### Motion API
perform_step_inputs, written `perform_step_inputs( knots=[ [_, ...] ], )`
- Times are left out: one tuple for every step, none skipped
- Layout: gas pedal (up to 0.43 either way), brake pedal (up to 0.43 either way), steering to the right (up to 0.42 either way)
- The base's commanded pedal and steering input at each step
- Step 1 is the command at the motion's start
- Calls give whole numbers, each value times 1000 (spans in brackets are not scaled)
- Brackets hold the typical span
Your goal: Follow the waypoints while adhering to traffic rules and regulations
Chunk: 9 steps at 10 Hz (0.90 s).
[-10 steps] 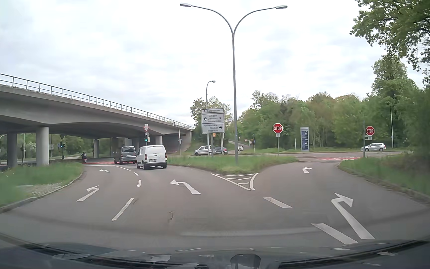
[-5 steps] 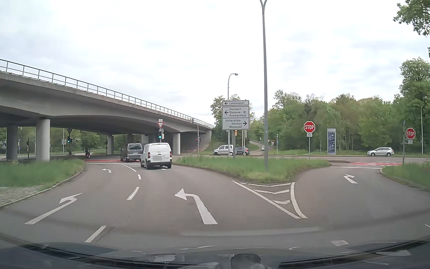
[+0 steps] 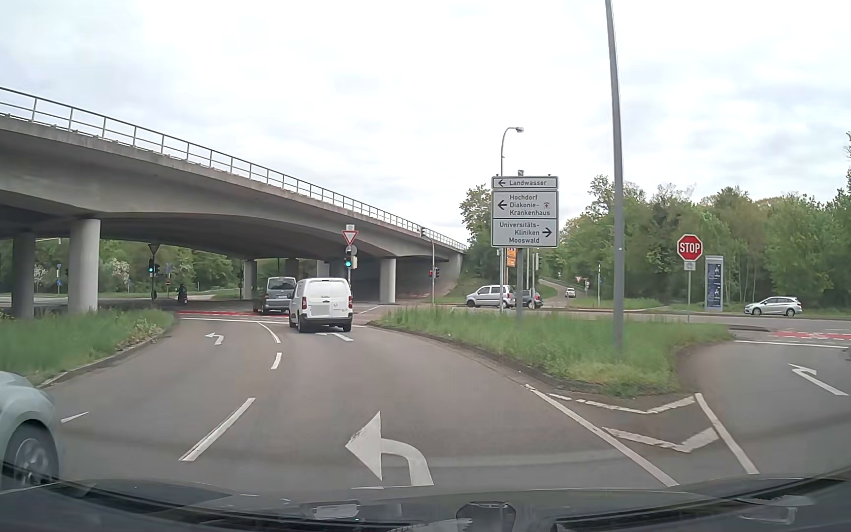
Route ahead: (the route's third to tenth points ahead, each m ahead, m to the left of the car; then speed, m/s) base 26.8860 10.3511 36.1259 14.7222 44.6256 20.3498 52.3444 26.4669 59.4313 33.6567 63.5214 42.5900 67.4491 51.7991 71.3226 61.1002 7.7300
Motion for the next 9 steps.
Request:
perform_step_inputs(
  knots=[
    [47,0,-76],
    [67,0,-75],
    [67,0,-76],
    [67,0,-76],
    [67,0,-77],
    [67,0,-77],
    [67,0,-77],
    [67,0,-77],
    [67,0,-75]
  ],
)
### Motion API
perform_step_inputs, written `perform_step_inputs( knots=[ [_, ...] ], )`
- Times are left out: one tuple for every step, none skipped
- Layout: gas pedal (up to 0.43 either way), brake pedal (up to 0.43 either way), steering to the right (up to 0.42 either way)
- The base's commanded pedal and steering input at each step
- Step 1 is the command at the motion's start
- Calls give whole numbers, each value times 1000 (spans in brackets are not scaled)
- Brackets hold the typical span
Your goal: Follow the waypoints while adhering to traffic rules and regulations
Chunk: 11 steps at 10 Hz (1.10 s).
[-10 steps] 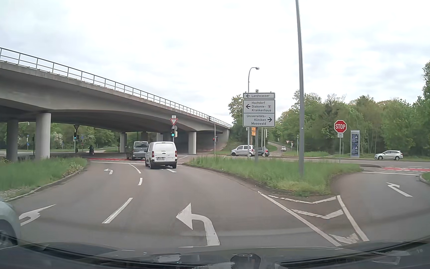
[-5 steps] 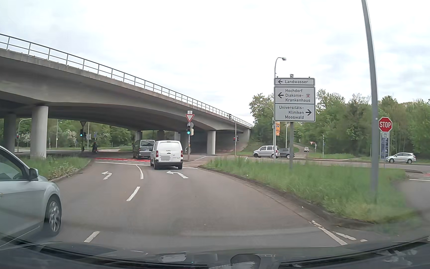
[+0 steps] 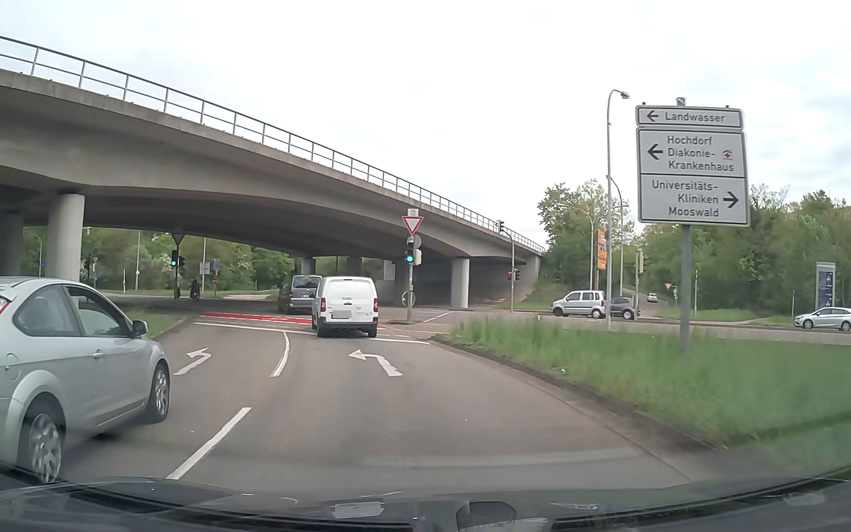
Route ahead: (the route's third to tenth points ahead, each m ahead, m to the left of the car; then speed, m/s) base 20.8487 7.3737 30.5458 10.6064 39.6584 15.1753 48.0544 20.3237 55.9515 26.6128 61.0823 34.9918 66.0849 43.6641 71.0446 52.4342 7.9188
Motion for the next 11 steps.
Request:
perform_step_inputs(
  knots=[
    [79,0,-75],
    [79,0,-75],
    [79,0,-75],
    [87,0,-74],
    [98,0,-72],
    [98,0,-73],
    [118,0,-72],
    [118,0,-72],
    [118,0,-70],
    [118,0,-67],
    [118,0,-65]
  ],
)
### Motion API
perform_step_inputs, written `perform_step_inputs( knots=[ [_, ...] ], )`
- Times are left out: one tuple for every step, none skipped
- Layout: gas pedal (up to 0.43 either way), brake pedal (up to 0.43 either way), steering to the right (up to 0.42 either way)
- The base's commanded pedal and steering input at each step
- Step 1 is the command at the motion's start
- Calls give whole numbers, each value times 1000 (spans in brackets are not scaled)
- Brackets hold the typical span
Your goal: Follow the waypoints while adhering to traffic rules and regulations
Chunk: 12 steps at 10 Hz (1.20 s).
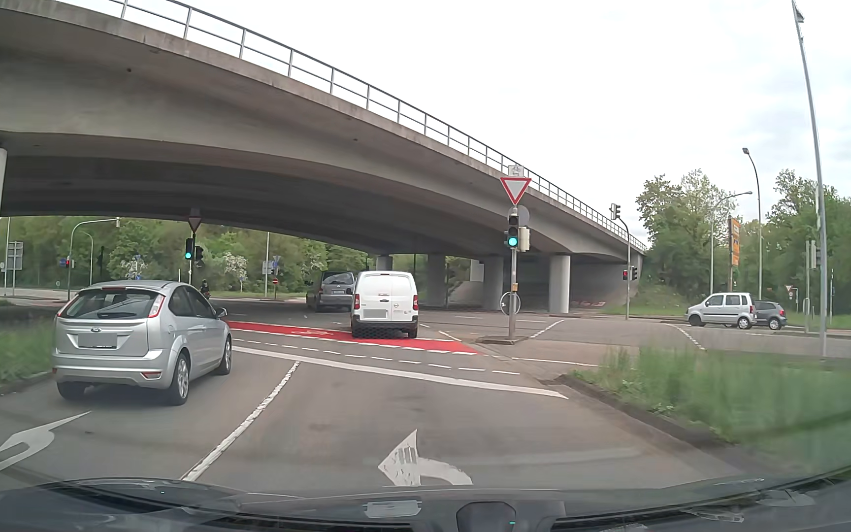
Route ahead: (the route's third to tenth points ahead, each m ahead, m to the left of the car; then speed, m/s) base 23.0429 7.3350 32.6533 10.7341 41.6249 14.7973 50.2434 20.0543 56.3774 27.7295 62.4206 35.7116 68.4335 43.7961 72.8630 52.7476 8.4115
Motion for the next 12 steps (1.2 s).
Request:
perform_step_inputs(
  knots=[
    [118,0,-63],
    [118,0,-61],
    [118,0,-60],
    [118,0,-59],
    [118,0,-59],
    [118,0,-58],
    [118,0,-54],
    [118,0,-51],
    [118,0,-49],
    [118,0,-49],
    [118,0,-47],
    [118,0,-44]
  ],
)
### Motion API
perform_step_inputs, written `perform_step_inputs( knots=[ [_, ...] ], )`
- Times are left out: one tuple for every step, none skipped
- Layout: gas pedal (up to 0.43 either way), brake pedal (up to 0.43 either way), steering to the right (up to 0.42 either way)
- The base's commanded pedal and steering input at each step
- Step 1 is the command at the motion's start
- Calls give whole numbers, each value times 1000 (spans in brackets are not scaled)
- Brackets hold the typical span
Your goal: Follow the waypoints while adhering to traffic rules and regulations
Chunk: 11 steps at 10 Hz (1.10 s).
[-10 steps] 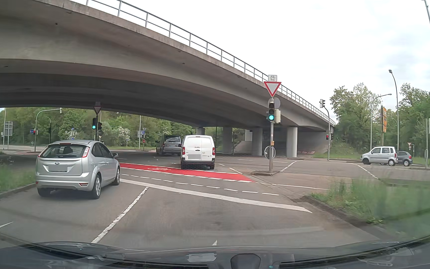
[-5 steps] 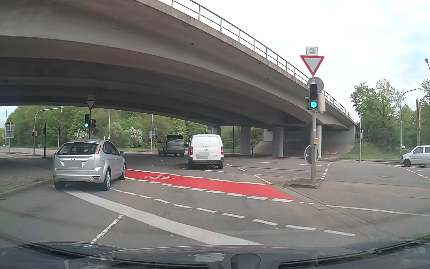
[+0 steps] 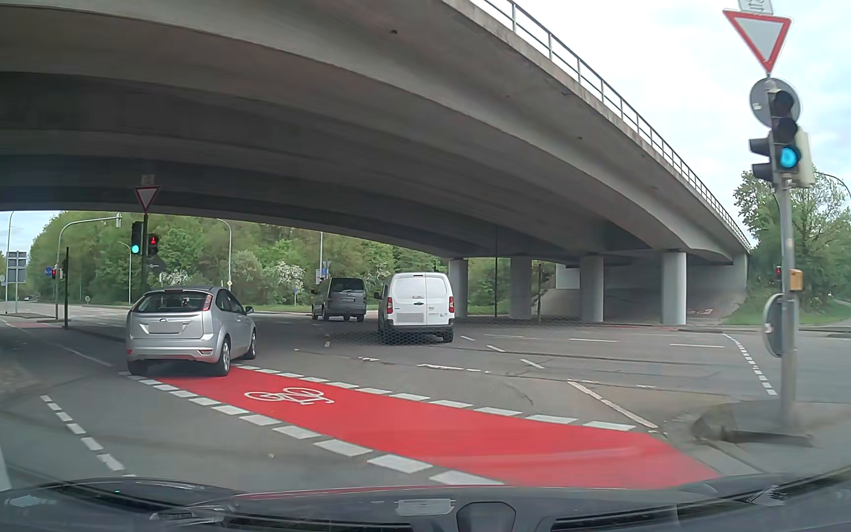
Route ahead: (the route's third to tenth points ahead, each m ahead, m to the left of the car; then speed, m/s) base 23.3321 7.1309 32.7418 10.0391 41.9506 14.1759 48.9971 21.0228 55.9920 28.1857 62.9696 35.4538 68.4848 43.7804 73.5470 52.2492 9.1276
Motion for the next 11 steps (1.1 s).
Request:
perform_step_inputs(
  knots=[
    [118,0,-43],
    [118,0,-40],
    [118,0,-39],
    [118,0,-39],
    [118,0,-39],
    [118,0,-44],
    [118,0,-47],
    [118,0,-48],
    [118,0,-48],
    [118,0,-46],
    [118,0,-46]
  ],
)
